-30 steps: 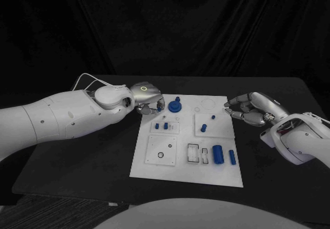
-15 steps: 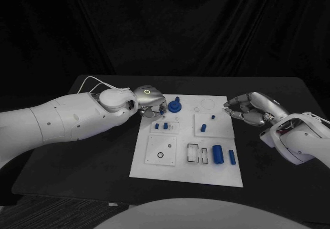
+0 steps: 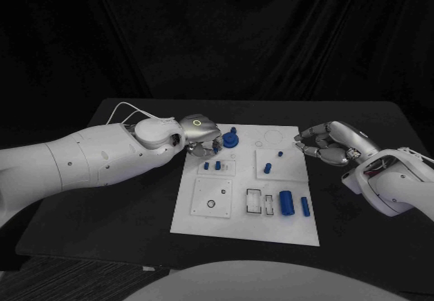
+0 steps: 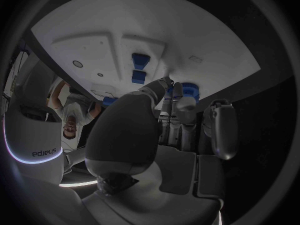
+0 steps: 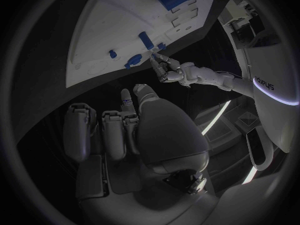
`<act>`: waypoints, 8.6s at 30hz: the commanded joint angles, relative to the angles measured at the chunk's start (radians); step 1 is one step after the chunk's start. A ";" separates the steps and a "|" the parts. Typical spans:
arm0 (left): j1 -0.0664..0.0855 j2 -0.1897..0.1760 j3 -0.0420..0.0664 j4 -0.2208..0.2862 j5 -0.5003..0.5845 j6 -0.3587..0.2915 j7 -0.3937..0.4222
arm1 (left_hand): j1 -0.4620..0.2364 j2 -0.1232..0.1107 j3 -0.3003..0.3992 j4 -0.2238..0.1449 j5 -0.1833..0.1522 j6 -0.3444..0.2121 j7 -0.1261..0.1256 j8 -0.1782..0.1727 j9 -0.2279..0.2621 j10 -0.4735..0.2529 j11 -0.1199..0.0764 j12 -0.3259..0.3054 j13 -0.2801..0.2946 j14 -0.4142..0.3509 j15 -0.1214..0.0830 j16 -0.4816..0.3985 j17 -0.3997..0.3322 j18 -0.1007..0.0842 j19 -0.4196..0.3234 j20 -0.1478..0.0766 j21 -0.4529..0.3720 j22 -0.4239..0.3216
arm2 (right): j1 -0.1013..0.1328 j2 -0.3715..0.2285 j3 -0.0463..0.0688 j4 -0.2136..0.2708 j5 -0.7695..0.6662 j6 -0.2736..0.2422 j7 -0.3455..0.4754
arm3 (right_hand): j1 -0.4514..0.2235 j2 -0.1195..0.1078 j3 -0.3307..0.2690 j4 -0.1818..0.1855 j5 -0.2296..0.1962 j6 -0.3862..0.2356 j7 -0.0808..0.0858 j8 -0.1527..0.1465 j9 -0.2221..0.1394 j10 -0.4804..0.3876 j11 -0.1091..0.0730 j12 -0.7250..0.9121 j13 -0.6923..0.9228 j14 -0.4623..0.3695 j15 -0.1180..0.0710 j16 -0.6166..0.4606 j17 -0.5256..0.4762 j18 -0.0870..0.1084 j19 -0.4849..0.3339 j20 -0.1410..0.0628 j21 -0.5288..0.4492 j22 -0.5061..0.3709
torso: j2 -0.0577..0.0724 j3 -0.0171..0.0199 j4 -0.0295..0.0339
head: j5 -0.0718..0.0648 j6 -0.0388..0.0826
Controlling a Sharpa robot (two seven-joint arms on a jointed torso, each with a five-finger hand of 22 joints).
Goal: Assemble the parts on the task board
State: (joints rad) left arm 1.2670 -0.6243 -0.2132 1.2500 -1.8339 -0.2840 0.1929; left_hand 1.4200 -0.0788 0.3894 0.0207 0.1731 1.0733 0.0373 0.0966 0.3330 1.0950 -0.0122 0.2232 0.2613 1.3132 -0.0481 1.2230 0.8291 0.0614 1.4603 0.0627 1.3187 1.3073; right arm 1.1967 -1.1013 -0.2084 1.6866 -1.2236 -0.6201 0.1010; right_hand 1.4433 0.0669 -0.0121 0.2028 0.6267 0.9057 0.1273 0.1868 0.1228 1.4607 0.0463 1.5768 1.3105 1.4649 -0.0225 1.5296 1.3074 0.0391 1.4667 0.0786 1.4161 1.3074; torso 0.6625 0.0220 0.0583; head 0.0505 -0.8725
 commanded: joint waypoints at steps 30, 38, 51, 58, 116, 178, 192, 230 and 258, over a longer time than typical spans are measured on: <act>-0.009 -0.004 0.001 0.009 0.000 0.030 0.005 | -0.011 -0.002 0.000 0.004 -0.008 -0.019 0.001 -0.013 -0.003 0.007 0.001 -0.011 -0.002 -0.019 0.000 -0.013 -0.020 -0.004 -0.008 0.002 -0.015 0.188 | -0.014 0.004 0.000 -0.004 -0.006 0.011 -0.023 | 0.015 0.001 0.010 -0.004 -0.002 0.009 0.001 -0.004 -0.001 0.110 -0.001 -0.006 0.260 0.088 -0.004 -0.005 0.183 0.002 0.027 0.003 -0.008 0.209 | 0.000 0.0001 0.0000 | 0.003 0.000; -0.009 -0.006 0.001 0.009 0.000 0.040 0.003 | -0.011 -0.002 0.000 0.004 -0.008 -0.020 0.001 -0.014 -0.004 0.007 0.001 -0.012 -0.003 -0.020 0.000 -0.013 -0.021 -0.004 -0.008 0.002 -0.016 0.188 | -0.014 0.004 0.000 -0.003 -0.006 0.011 -0.024 | 0.016 0.002 0.012 -0.005 -0.002 0.009 0.001 -0.004 -0.002 0.110 -0.001 -0.006 0.260 0.088 -0.004 -0.005 0.183 0.002 0.027 0.002 -0.008 0.209 | 0.000 0.0001 0.0002 | 0.003 0.000; -0.020 0.005 0.001 -0.008 0.000 0.068 -0.018 | -0.022 -0.011 0.004 0.012 -0.027 -0.131 -0.025 -0.036 -0.033 -0.042 -0.006 -0.055 -0.015 -0.047 -0.001 -0.029 -0.055 0.001 -0.024 0.005 -0.048 0.180 | -0.015 0.002 0.000 -0.001 -0.006 0.012 -0.024 | 0.017 0.002 0.013 -0.005 -0.002 0.008 0.001 -0.004 -0.002 0.110 -0.001 -0.006 0.260 0.088 -0.004 -0.005 0.183 0.002 0.026 0.002 -0.008 0.209 | 0.000 0.0000 0.0000 | 0.002 0.000; -0.028 0.008 0.001 -0.018 0.000 0.076 -0.039 | -0.032 -0.029 0.009 0.025 -0.057 -0.278 -0.089 -0.035 -0.073 -0.103 0.016 -0.089 -0.021 -0.073 0.004 -0.040 -0.086 0.007 -0.039 0.006 -0.082 0.172 | -0.015 -0.001 0.000 0.001 -0.006 0.011 -0.024 | 0.018 0.001 0.014 -0.007 -0.002 0.009 0.001 -0.004 -0.002 0.110 -0.001 -0.006 0.260 0.089 -0.004 -0.003 0.186 0.002 0.028 0.002 -0.006 0.209 | 0.000 0.0000 0.0000 | -0.001 0.000; -0.007 -0.337 0.000 0.236 1.721 0.405 0.615 | -0.343 0.149 -0.530 0.271 -0.088 -0.912 -0.140 -0.074 -0.310 -1.095 -0.120 -0.223 -0.261 -1.313 0.044 -1.223 -0.829 0.113 -1.460 0.116 -1.319 -1.307 | 0.183 0.153 0.001 -0.072 -0.667 0.362 -0.217 | -0.032 -0.277 0.394 -0.046 -0.455 0.033 -0.021 -0.049 0.010 -0.659 0.016 -1.263 -1.070 0.010 -0.020 -0.235 -0.123 0.063 -0.078 -0.013 -0.387 0.092 | 0.002 -0.0390 0.0139 | -0.090 0.000; -0.029 -0.355 0.000 0.234 1.744 0.410 0.578 | -0.075 0.236 -0.619 0.226 0.194 -0.873 -0.110 -0.069 -0.305 -1.060 0.042 -0.203 -0.249 -1.312 0.158 -1.222 -0.828 0.120 -1.443 0.171 -1.302 -1.227 | 0.046 0.261 0.001 -0.229 -0.671 0.379 -0.125 | -0.053 -0.262 0.476 -0.135 -0.347 0.159 -0.052 -0.016 0.109 -0.434 -0.015 -1.277 -1.148 0.030 -0.043 -0.207 -0.083 0.057 -0.042 -0.033 -0.371 0.134 | 0.002 -0.0480 0.0153 | -0.069 0.000; -0.033 -0.351 0.000 0.222 1.744 0.410 0.557 | -0.048 0.248 -0.618 0.210 0.227 -0.863 -0.097 -0.067 -0.304 -1.046 0.061 -0.188 -0.245 -1.299 0.180 -1.207 -0.822 0.120 -1.420 0.205 -1.292 -1.196 | 0.040 0.254 0.001 -0.231 -0.671 0.313 -0.105 | -0.038 -0.237 0.489 -0.172 -0.352 0.227 -0.039 0.028 0.173 -0.314 -0.017 -1.254 -1.135 0.031 -0.040 -0.214 -0.090 0.051 -0.035 -0.034 -0.345 0.144 | 0.001 -0.0480 0.0151 | -0.072 0.000; -0.040 -0.329 0.000 0.205 1.744 0.441 0.505 | -0.020 0.264 -0.613 0.184 0.264 -0.857 -0.081 -0.066 -0.303 -1.032 0.089 -0.169 -0.241 -1.292 0.197 -1.198 -0.819 0.118 -1.415 0.219 -1.292 -1.202 | 0.178 0.278 0.001 0.028 -0.571 0.465 -0.162 | -0.003 -0.230 0.515 -0.205 -0.366 0.196 -0.010 -0.021 0.175 -0.292 0.005 -1.300 -1.147 0.019 -0.006 -0.234 -0.112 0.053 -0.050 -0.008 -0.362 0.140 | -0.003 -0.0466 0.0161 | -0.045 0.000; -0.053 -0.327 0.000 0.209 1.744 0.441 0.499 | -0.020 0.268 -0.612 0.184 0.264 -0.859 -0.081 -0.067 -0.303 -1.032 0.094 -0.167 -0.241 -1.294 0.197 -1.199 -0.820 0.118 -1.418 0.219 -1.295 -1.209 | 0.069 0.485 0.001 -0.047 -0.571 0.530 -0.140 | 0.003 -0.226 0.511 -0.216 -0.330 0.200 -0.009 -0.034 0.170 -0.286 0.006 -1.307 -1.145 0.016 -0.005 -0.233 -0.110 0.056 -0.056 -0.005 -0.369 0.138 | 0.002 -0.0489 0.0155 | -0.006 0.000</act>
State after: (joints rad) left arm 1.2154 -0.9515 -0.2148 1.4560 -0.0969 0.1469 0.6760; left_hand 1.3931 0.1827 -0.2243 0.2095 0.4337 0.2163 -0.0480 0.0249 0.0290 0.0602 0.0750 0.0502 0.0192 0.0219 0.1432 0.0230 0.0089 0.1702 0.0474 0.2788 0.0229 0.0994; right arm 1.2702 -0.6180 -0.2082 1.6419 -1.7930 -0.0976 -0.0336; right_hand 1.4430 -0.1630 0.4993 -0.0085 0.2935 1.1093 0.1169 0.1576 0.2936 1.1644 0.0530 0.2691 0.1625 1.4661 -0.0329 1.2972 1.1961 0.1013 1.4148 0.0697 1.0524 1.3074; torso 0.6644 -0.0267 0.0737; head 0.0420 -0.8725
